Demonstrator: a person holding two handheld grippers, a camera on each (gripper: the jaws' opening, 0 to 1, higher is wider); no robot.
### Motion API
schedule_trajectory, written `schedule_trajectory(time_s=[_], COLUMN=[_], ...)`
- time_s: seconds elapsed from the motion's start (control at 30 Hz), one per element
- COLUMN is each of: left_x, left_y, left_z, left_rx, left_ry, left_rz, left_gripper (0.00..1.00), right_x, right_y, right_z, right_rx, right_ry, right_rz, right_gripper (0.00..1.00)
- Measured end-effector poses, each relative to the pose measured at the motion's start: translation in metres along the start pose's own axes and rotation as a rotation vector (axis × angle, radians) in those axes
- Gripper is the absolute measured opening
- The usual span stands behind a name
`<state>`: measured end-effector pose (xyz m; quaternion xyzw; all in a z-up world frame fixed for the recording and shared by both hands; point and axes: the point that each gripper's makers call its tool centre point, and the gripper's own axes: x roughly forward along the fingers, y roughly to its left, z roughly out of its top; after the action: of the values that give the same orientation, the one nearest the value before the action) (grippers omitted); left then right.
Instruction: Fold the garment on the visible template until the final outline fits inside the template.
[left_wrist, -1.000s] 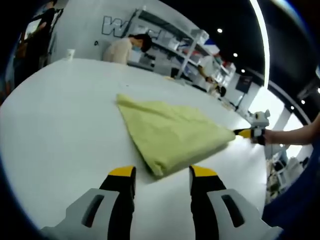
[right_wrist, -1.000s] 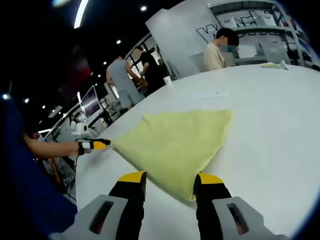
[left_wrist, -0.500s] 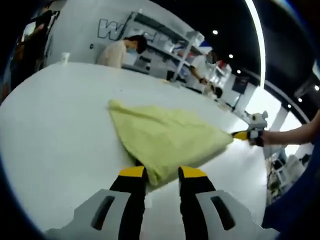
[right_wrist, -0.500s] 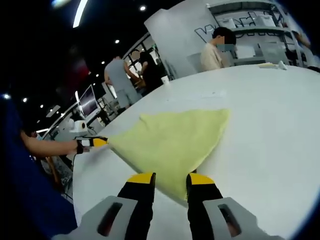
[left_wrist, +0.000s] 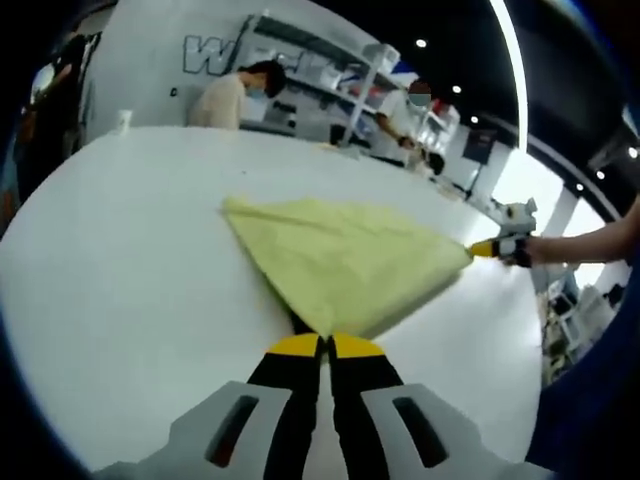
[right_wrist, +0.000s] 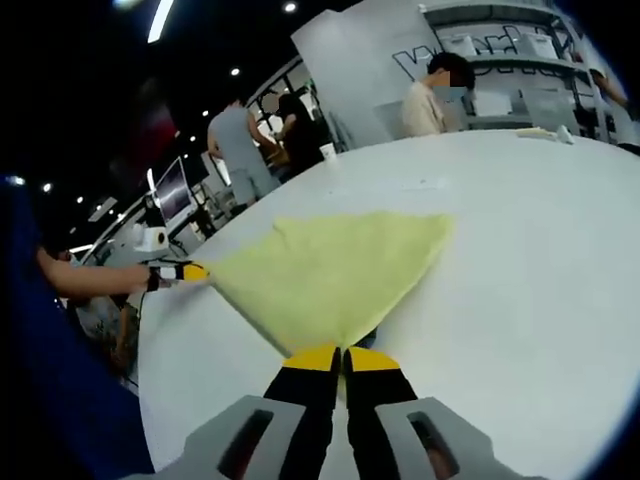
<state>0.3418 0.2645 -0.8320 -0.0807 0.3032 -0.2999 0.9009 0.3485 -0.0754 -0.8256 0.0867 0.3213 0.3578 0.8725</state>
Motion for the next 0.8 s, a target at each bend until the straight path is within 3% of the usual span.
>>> schedule_trajectory(time_s=[0.1,0.27,0.43,0.63,0.8], left_x=[-0.004,-0.011,-0.025,-0.042,-0.058], left_y=[0.003,-0.001,-0.019,-0.038,-0.057], left_z=[0.001,-0.003,-0.011,-0.036,-0.049], left_rx=[0.015,0.033,0.055,0.064,0.034], left_ry=[0.006,0.026,0.050,0.095,0.092], left_rz=[0.018,-0.010,-0.040,-0.095,-0.103], left_gripper=[0.00,0.00,0.00,0.00,0.00], right_x=[-0.004,-0.016,-0.031,-0.051,-0.065], right_y=[0.001,0.012,0.022,0.033,0.048], right_z=[0.001,-0.004,-0.015,-0.036,-0.050], right_rx=[0.000,-0.015,-0.013,0.012,0.025], right_ry=[-0.010,0.011,0.027,0.049,0.058], right_rz=[0.003,0.033,0.064,0.097,0.099], right_gripper=[0.00,0.00,0.00,0.00,0.00])
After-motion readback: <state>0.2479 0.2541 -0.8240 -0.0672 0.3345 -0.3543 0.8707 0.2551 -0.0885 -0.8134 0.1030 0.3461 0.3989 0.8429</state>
